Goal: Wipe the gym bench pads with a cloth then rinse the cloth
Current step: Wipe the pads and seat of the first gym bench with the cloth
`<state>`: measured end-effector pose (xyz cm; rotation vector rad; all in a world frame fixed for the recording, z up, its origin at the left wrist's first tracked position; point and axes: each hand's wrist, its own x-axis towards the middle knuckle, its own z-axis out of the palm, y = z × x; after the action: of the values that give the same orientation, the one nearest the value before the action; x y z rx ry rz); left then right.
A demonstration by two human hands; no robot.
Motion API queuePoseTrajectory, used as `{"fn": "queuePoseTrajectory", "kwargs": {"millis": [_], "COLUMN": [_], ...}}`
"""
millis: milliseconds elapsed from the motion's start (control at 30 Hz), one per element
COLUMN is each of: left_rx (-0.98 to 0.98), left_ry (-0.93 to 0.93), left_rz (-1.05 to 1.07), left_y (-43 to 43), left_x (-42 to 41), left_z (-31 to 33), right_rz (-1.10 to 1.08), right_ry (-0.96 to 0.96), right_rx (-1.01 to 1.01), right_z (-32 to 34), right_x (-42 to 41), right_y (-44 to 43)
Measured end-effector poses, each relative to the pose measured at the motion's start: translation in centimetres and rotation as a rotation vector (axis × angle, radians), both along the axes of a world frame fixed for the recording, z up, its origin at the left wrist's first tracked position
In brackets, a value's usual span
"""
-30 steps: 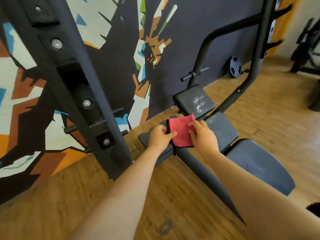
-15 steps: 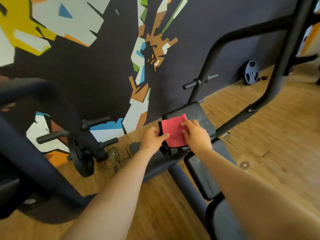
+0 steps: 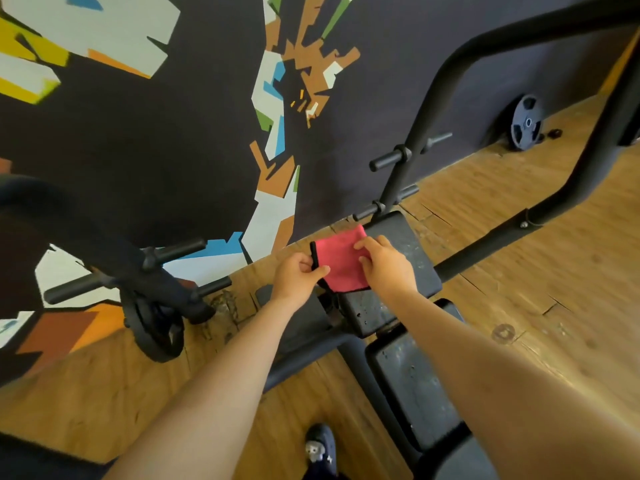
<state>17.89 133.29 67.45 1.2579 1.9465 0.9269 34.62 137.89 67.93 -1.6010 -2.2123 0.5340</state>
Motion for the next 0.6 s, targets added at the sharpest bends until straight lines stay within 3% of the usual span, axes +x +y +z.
{"fn": "queuePoseTrajectory", "kwargs": {"millis": [233, 600], "left_rx": [-0.022, -0.058], "left_ry": [-0.051, -0.391], "left_rz": [-0.024, 0.004], "left_y": [4.4, 6.4], "left_x": [-2.7, -3.5], "left_z": [-2.0, -6.0], "right_rz": [0.011, -0.024], "right_ry": [-0.03, -0.068], "right_rx": [0.004, -0.018], "right_z": [-1.1, -4.9], "right_x": [-2.1, -2.4], "right_y": [4.6, 6.5]}}
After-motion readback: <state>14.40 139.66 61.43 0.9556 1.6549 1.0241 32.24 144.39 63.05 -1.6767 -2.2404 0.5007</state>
